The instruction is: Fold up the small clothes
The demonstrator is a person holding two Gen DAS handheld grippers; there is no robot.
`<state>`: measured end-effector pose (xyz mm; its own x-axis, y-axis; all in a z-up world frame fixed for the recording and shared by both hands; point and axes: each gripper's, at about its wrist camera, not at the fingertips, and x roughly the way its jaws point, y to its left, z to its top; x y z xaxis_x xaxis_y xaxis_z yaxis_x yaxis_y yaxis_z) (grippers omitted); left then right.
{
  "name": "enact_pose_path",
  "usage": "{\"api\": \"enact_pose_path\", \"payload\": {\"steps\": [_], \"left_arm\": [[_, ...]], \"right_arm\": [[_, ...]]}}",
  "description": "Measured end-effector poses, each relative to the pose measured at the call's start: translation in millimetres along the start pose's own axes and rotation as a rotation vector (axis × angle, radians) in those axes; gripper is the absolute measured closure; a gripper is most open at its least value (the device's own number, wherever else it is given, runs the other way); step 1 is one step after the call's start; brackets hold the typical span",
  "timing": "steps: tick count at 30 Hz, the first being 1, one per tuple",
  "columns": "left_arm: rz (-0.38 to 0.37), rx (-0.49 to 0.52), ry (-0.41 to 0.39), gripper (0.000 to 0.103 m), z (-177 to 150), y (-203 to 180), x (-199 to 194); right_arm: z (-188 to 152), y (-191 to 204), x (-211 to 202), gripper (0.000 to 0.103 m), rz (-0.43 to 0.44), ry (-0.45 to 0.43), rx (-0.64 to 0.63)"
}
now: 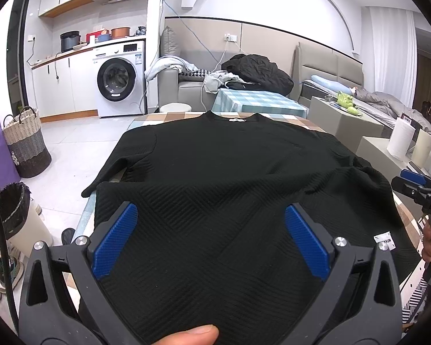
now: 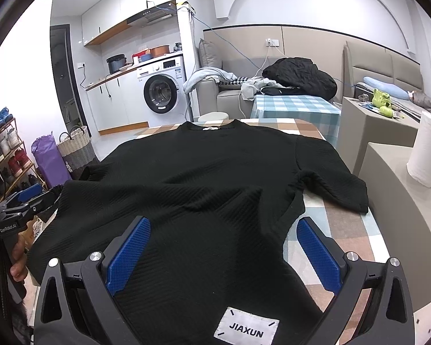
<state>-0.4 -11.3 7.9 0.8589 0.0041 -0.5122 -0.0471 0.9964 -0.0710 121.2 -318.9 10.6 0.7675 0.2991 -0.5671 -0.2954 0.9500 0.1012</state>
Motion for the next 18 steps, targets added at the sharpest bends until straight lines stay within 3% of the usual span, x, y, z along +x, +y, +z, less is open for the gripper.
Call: {"api": "enact_pose_path", "payload": {"steps": [18], "left_arm": [[-0.002, 0.006, 0.001, 0.001, 0.5, -5.9, -7.3]], "right_arm": [[-0.1, -2.0, -0.2, 0.0, -0.003, 0.01, 0.004]]}}
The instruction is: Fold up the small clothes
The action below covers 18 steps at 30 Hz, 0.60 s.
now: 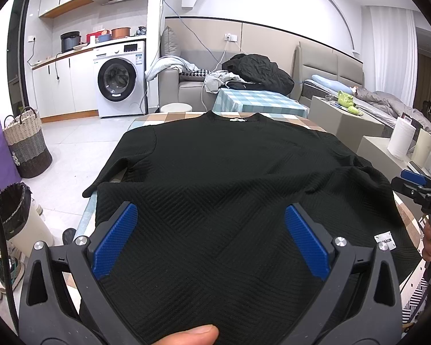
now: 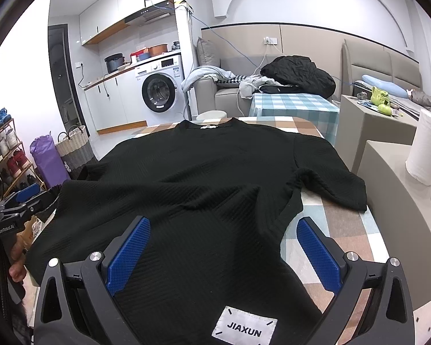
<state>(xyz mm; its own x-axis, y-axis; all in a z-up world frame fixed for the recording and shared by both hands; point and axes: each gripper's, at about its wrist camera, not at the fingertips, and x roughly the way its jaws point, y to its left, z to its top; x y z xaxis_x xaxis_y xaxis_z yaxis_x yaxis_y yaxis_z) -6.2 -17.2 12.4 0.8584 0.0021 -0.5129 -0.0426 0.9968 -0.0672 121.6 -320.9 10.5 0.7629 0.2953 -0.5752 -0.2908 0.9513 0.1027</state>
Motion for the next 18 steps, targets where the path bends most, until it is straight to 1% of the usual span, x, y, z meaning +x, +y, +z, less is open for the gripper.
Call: {"api": "enact_pose_path", "payload": {"steps": [18], "left_arm": [[0.002, 0.001, 0.0, 0.001, -0.1, -0.6, 0.1]], "right_arm": [[0.2, -3.0, 0.6, 0.0, 0.002, -0.006, 0.002]]}}
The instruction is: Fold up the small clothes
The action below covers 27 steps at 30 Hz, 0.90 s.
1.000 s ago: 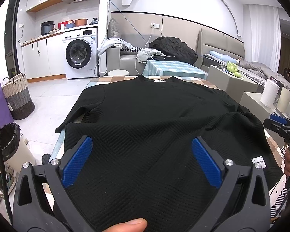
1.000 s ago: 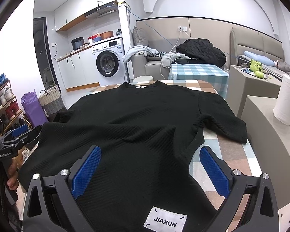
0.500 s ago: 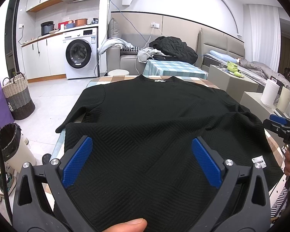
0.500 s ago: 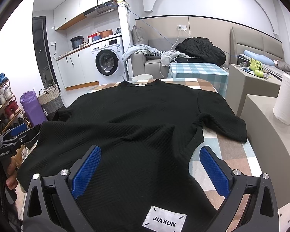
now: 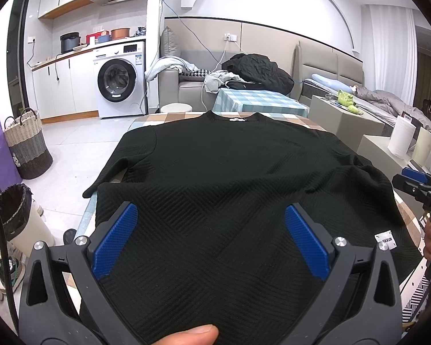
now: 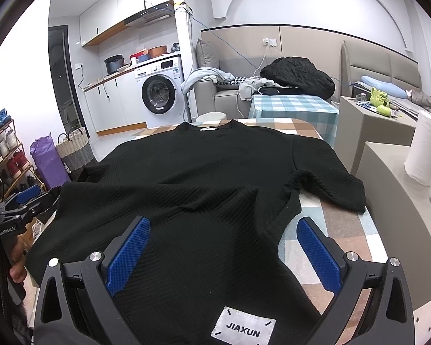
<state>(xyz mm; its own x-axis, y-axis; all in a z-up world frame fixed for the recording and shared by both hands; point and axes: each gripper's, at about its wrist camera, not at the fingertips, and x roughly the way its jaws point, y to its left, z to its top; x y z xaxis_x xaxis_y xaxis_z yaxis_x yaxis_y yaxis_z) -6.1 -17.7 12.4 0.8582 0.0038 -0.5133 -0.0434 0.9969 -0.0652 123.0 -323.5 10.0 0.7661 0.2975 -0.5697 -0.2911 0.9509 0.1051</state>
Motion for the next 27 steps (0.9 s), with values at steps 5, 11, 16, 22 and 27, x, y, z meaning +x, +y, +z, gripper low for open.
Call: {"api": "enact_pose_path", "payload": {"steps": [5, 11, 16, 22, 27], "left_arm": [[0.0, -0.002, -0.003, 0.001, 0.8, -0.7, -0.9], [0.002, -0.004, -0.007, 0.001, 4.9, -0.4, -8.4], [0.001, -0.004, 0.0, 0.001, 4.6, 1.1, -8.9], [-0.002, -0.003, 0.003, 0.001, 1.6, 9.4, -1.4], [0.008, 0.003, -0.008, 0.001, 2.0, 14.9, -0.3]], "right_arm": [[-0.1, -0.6, -0.8, 0.0, -0.001, -0.003, 0.0], [0.2, -0.5, -2.3, 0.0, -0.004, -0.004, 0.001], [0.5, -1.2, -1.9, 0.0, -0.006, -0.004, 0.006], [1.7, -3.2, -1.7, 0.0, 0.004, -0.004, 0.021], [1.3, -6.8, 0.3, 0.0, -0.019, 0.021, 0.03]]}}
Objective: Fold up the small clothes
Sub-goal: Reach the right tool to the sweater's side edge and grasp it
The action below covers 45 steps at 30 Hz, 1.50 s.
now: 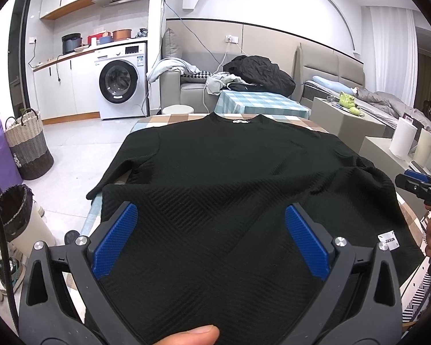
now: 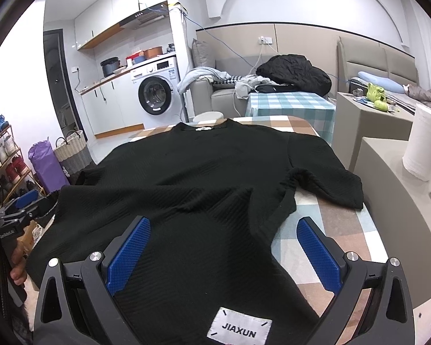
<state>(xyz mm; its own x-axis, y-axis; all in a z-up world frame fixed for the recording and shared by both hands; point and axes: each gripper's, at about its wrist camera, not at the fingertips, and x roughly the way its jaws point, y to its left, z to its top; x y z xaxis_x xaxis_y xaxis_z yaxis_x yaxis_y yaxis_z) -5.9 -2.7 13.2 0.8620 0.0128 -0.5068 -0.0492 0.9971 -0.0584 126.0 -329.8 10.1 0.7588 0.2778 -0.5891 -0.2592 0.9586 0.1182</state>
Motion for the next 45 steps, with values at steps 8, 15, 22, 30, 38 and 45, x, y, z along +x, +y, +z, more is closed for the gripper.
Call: {"api": "enact_pose_path", "payload": {"steps": [8, 15, 22, 30, 38, 45], "left_arm": [[0.061, -0.005, 0.01, 0.001, 6.0, 20.5, 12.4], [0.03, -0.08, 0.06, 0.003, 15.5, 50.1, 52.9], [0.03, -0.087, 0.074, 0.008, 33.5, 64.5, 91.7], [0.029, -0.092, 0.09, 0.008, 49.2, 64.8, 125.7], [0.032, -0.048, 0.101, 0.008, 47.0, 59.9, 145.7], [0.028, -0.073, 0.093, 0.008, 45.7, 66.0, 145.3]], "right_arm": [[14.6, -35.2, 4.2, 0.0, -0.023, 0.026, 0.146], [32.4, -77.4, 29.9, 0.001, -0.062, 0.111, 0.272], [30.1, -147.0, 64.1, 0.02, -0.07, 0.166, 0.524], [25.8, -210.4, 93.9, 0.034, -0.185, 0.199, 0.682], [41.7, -215.8, 126.3, 0.079, -0.353, 0.229, 0.529], [69.9, -212.7, 121.0, 0.092, -0.38, 0.165, 0.461]]}}
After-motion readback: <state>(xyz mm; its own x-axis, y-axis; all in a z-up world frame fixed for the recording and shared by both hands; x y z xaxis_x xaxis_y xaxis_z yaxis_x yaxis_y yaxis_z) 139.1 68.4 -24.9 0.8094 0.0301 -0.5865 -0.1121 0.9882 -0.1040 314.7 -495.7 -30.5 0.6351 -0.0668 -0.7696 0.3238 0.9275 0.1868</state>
